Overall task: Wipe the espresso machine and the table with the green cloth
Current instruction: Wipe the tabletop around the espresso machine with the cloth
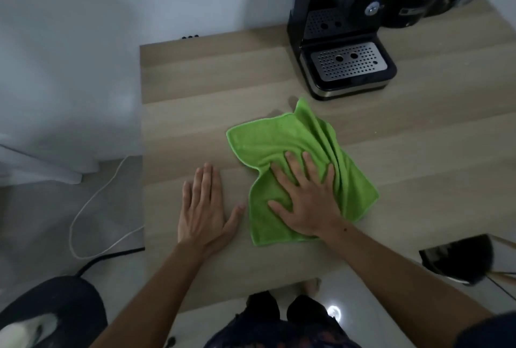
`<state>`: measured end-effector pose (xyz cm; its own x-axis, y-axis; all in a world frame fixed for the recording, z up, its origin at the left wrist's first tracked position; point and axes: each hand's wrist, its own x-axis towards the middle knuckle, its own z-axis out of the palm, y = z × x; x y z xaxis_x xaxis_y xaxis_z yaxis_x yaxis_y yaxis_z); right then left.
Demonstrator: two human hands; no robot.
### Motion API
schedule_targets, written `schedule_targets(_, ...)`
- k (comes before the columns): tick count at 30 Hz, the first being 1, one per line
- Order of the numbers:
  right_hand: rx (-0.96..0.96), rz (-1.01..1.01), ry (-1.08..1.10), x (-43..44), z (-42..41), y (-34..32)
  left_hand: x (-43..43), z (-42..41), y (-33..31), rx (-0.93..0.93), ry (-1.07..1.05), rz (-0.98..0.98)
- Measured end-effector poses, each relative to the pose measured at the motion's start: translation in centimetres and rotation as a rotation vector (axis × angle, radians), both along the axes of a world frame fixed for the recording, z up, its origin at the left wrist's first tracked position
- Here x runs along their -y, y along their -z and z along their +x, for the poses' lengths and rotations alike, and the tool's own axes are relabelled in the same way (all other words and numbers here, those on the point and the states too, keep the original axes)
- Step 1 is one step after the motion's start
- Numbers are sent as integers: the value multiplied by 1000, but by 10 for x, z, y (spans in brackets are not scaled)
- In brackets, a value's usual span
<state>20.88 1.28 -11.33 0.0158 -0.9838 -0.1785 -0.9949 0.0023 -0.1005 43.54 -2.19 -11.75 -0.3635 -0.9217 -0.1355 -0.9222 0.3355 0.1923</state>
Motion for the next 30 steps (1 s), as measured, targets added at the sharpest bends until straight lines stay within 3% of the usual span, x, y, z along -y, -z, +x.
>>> schedule_targets(4, 24, 14, -52, -22, 19, 1, -18, -7, 0, 16, -39, -8)
schedule_targets(7, 1, -3, -146, -38, -23, 1, -28, -13, -1, 13, -64, -3)
schedule_targets(12, 9, 6, 65, -43, -40, -2, -49, -34, -3, 12, -121, 19)
schedule_targets(16, 32, -5, -121, -68, -20, -2, -54, -40, -2, 25, -131, 23)
schedule_targets(19, -3, -22, -271, -75, -65, 0, -55, -42, -2, 19, -133, 19)
schedule_targets(23, 18, -8, 50, -74, -102, 1, -58, -56, -1, 31, -63, 10)
schedule_targets(25, 28, 13, 105, -78, -87, -2, -59, -65, -1, 24, -40, 10)
schedule_targets(30, -15, 3, -144, -97, -127, -1, -56, -75, -2, 50, -9, 16)
